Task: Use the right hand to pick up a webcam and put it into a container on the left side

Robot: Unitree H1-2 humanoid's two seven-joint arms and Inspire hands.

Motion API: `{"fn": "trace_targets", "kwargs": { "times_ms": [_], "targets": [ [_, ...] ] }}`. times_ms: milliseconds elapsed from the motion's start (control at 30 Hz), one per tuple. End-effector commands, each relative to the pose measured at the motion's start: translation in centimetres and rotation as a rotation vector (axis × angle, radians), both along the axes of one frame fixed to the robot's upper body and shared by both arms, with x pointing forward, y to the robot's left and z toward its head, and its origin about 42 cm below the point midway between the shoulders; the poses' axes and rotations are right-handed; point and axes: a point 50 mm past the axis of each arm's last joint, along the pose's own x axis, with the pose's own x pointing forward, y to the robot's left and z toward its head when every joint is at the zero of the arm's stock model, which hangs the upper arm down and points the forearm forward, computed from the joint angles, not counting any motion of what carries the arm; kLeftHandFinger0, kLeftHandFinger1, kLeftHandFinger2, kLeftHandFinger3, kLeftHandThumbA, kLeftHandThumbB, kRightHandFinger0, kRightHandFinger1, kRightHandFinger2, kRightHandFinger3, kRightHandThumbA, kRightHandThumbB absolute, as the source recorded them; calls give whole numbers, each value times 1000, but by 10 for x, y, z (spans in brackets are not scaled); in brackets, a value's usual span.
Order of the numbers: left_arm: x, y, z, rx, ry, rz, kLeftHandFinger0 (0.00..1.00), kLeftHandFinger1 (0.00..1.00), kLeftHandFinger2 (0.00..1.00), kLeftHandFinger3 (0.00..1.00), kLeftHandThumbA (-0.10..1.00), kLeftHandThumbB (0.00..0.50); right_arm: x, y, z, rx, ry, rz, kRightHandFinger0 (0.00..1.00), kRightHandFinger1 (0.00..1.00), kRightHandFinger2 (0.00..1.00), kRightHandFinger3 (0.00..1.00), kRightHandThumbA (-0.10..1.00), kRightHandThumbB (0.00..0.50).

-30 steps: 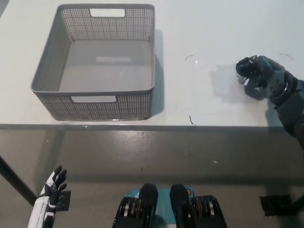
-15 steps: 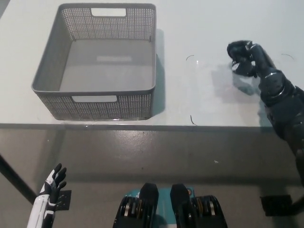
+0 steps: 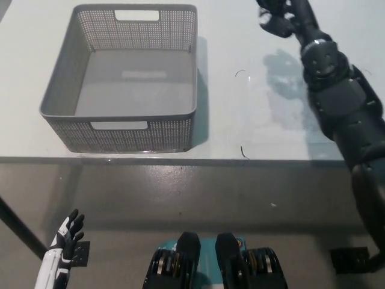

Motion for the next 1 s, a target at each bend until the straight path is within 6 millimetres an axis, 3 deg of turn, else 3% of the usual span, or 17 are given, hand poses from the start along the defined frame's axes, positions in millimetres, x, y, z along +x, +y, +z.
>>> {"fn": "trace_targets", "kwargs": {
  "times_ms": [0,133,267,567,633,767,967],
  "targets": [
    [-4,3,4,32,-13,-23,1000,1000,1000,1000,1000,106,-4,47,81,39,-257,139,0,306,852,858,-100,163],
    [-6,2,5,31,-1,-28,1000,1000,1000,1000,1000,106,-16,91,95,32,-331,227,0,359,839,854,-100,173],
    [-4,0,4,36,-6,-43,1000,1000,1000,1000,1000,91,-24,125,102,-2,-325,259,0,346,782,754,-100,187],
    [3,-5,7,50,-4,-69,1000,1000,1000,1000,1000,80,-42,189,85,-77,-277,343,0,349,733,762,-100,181],
    [6,-7,8,49,-8,-73,1000,1000,1000,1000,1000,86,-44,193,78,-61,-265,345,2,384,770,769,-100,191],
    [9,-11,10,60,-20,-84,1000,1000,1000,1000,1000,68,-49,207,57,-120,-198,345,0,323,737,755,-100,176],
    [10,-15,12,87,-27,-117,1000,1000,1000,1000,1000,25,-50,199,6,-224,-100,315,0,332,761,794,-100,166]
  ]
}}
